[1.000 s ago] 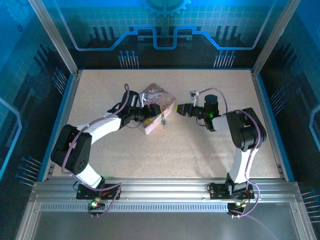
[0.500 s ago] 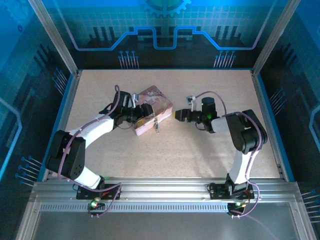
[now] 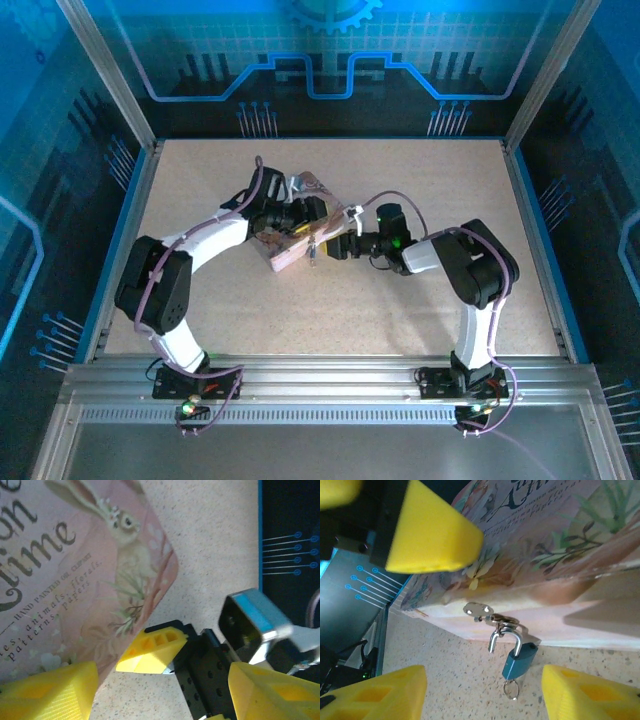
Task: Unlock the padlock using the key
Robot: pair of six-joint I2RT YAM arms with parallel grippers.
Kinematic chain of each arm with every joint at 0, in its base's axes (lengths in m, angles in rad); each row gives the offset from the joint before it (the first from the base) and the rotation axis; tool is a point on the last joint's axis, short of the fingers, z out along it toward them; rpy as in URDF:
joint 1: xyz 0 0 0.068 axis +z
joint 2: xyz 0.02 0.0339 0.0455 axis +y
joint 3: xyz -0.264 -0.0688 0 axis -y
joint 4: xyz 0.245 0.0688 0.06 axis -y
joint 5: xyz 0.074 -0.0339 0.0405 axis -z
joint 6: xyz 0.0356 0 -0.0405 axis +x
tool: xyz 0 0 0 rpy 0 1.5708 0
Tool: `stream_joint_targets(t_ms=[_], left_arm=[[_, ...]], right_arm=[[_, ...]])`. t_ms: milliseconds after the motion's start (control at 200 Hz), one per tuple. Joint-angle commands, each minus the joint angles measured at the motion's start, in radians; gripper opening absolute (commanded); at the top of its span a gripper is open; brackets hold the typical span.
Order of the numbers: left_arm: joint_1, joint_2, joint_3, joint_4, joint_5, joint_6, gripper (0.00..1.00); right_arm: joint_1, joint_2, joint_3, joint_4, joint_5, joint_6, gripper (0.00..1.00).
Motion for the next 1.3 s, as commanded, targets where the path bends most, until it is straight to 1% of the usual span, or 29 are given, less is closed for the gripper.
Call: stream_joint_targets(t_ms=[0, 275, 600, 675, 905, 1101, 1186, 1296], left_arm=[[-0.002, 0.028, 0.025, 0.016, 0.028, -0.004, 0.7], [-0.006, 0.05, 0.004, 0.034, 0.014, -0.022, 0.7], [-0.011, 0.037, -0.01, 0.02, 0.002, -0.017, 0.7], [-0.013, 0.036, -0.009, 0.02, 0.001, -0.017, 0.7], [-0.015, 0.029, -0.012, 0.016, -0.004, -0.017, 0.7], [-0.016, 0.023, -0.01, 0.015, -0.007, -0.016, 0.7], [-0.016, 0.023, -0.011, 0.014, -0.007, -0.016, 0.7], [-0.016, 0.022, -0.012, 0.014, -0.006, -0.016, 0.7]], right_arm=[[0.023, 0.03, 0.042, 0.011, -0.017, -0.021, 0.62], [0.043, 0.089, 0.062, 0.002, -0.017, -0.035, 0.6], [0.046, 0.138, 0.062, 0.083, -0.01, -0.009, 0.57], [0.047, 0.148, 0.101, 0.084, -0.015, -0.008, 0.56], [0.047, 0.181, 0.137, 0.079, -0.03, -0.001, 0.46], [0.042, 0.183, 0.13, 0.079, -0.036, -0.008, 0.44], [0.04, 0.186, 0.125, 0.086, -0.041, -0.012, 0.39], [0.04, 0.198, 0.132, 0.083, -0.048, -0.014, 0.35]])
